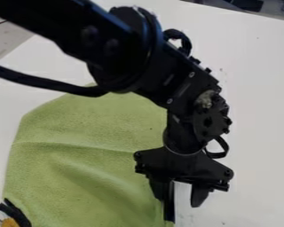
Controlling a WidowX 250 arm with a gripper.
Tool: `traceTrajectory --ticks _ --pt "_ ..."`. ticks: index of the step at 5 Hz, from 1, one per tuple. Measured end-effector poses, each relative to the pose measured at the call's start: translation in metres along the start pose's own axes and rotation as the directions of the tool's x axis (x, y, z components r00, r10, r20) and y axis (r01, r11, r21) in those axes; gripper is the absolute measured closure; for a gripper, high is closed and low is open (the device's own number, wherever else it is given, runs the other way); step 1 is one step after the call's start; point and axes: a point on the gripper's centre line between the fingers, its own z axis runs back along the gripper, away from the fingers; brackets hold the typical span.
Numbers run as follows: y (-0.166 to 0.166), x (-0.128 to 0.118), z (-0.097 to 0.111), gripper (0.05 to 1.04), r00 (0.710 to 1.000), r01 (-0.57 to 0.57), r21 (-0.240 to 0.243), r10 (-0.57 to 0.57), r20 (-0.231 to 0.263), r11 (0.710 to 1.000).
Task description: Unfold the cloth from left to right
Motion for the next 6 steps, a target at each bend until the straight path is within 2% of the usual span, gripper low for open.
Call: traceTrajectory --ticks 1,3,5,6 --pt "0.001 -0.001 0.000 0.077 1.000 -0.002 0.004 0.002 -0.004 1.000" --pt "-0.005 0.001 0.013 0.083 1.000 -0.006 0.036 0.007 -0.015 0.999" --pt "-0.015 0.017 0.038 0.083 0.999 0.035 0.101 -0.038 0.026 0.994" --pt "-0.010 0.023 0.041 0.083 0.998 0.053 0.133 -0.058 0.034 0.990"
